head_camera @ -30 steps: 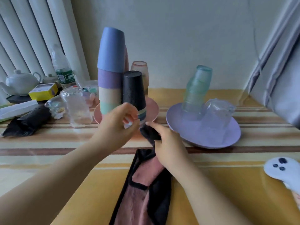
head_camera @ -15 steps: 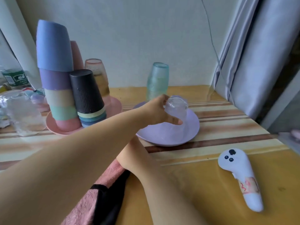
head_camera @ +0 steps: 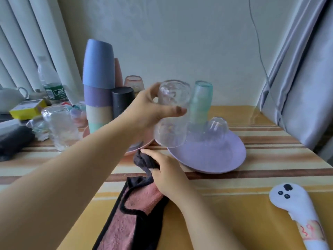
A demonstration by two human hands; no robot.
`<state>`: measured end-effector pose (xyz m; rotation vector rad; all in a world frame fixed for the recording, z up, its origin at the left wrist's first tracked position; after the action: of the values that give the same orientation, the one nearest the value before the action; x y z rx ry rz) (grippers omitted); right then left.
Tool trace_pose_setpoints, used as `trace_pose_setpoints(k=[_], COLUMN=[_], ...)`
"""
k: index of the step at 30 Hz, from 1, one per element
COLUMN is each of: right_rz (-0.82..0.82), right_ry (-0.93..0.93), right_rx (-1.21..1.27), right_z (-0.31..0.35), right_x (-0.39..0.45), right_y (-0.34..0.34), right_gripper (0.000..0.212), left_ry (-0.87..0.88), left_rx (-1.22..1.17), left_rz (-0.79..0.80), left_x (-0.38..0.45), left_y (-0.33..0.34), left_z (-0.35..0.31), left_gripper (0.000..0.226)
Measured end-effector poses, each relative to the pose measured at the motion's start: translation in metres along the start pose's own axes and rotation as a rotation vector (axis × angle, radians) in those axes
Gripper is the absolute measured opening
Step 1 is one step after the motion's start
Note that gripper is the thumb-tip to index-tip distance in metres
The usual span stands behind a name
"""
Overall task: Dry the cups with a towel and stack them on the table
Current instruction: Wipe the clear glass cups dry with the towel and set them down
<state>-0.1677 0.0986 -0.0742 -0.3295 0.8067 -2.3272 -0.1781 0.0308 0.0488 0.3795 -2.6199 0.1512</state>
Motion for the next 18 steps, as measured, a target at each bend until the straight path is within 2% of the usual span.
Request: trace_pose_setpoints(k=[2, 5, 9, 11, 13, 16, 18], right_rz=[-0.021, -0.043, -0.190, -0.310, -0.348, -0.200, -0.086], right_ry=[0.026, 0.062, 0.071, 0.000, -0.124, -0.278, -0.326], right_rx=[0.016, 0.008, 0.178, 0.301, 0.414, 0.468, 0.450], right_z=[0.000, -0.001, -0.005, 0.005, 0.024, 0.051, 0.062], right_x=[-0.001, 0.002, 0.006, 0.000, -0.009, -0.020, -0.024], right_y=[-0.004, -0.004, -0.011, -0.022, -0.028, -0.011, 0.006], right_gripper=[0.049, 0.034, 0.040, 0.040, 0.041, 0.048, 0.053], left_ry=[-0.005, -0.029, -0.035, -0.036, -0.037, -0.022, -0.006], left_rx=[0.072, 0.047, 0.012, 0.008, 0.020, 0.003, -0.050], left_rz=[-0.037, -0.143, -0.215, -0.210, -0.212, -0.220, -0.233], left_x=[-0.024, -0.057, -0.089, -0.100, -0.109, -0.117, -0.122], left_y=[-0.035, -0.082, -0.117, -0.120, -0.119, -0.110, -0.103], left_z=[-0.001, 0.006, 0.011, 0.015, 0.022, 0.030, 0.034], left_gripper=[0.064, 0.054, 0.061, 0.062, 0.066, 0.066, 0.050])
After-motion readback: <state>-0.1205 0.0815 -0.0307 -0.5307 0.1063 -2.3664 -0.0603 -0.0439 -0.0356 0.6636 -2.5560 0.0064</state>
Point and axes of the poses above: each hand's wrist, its own x-axis towards the middle knuckle, its own y-axis out of the palm, z = x × y, the point moved 8 cm from there along x, towards the middle knuckle, and after that the axes turned 12 degrees about y, right-handed, at the moved point
